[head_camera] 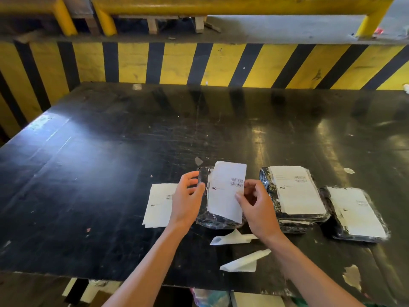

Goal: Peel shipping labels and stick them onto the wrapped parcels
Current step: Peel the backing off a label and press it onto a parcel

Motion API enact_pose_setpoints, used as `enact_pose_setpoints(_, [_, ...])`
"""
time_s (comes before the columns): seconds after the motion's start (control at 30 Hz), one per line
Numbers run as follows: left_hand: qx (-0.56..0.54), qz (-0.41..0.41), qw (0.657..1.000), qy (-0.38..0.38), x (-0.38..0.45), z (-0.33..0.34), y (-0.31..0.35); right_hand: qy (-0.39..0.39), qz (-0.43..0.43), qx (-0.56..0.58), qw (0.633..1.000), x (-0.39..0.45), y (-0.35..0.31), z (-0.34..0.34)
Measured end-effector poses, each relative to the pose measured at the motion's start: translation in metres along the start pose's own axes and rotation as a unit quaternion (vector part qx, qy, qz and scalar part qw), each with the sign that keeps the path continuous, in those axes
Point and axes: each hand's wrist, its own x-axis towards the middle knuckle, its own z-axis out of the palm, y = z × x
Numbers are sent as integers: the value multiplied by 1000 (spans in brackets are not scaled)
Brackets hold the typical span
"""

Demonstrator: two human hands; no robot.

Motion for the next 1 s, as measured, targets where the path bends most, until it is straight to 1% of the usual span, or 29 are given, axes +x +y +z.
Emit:
enact_pose_setpoints(0.07, [30, 5, 999, -19, 4, 2, -13, -27, 12, 20, 999, 5, -4, -3])
enact_pose_setpoints(0.2, [30, 3, 999, -40, 8, 4, -18, -82, 46, 59, 994, 13, -3, -5])
enact_pose_setpoints(0.27, [31, -3, 999, -32, 11, 3, -21, -88, 63, 80, 991, 17, -2, -5])
enact_pose_setpoints(0.37, [42, -2, 999, -24, 13, 3, -28, -73, 88, 79, 990, 21, 1, -3])
enact_pose_setpoints(0.43, [62, -1, 998, -26, 16, 4, -32, -62, 106, 56, 991, 26, 6, 0])
enact_pose_setpoints(0.5, [86, 1, 996, -36, 20, 6, -33, -54, 115, 3, 992, 32, 12, 4])
enact_pose_setpoints(0.6, [142, 8, 988, -58, 28, 10, -32, -61, 111, -71, 989, 40, 18, 9])
enact_pose_setpoints(0.73, [209, 16, 976, -66, 43, 16, -31, -71, 97, -127, 985, 53, 18, 15])
enact_pose_setpoints(0.9, [258, 8, 964, -63, 61, 23, -26, -74, 91, -166, 979, 77, 19, 17])
enact_pose_setpoints(1.0, [269, 1, 962, -56, 70, 27, -29, -72, 98, -174, 977, 87, 20, 20])
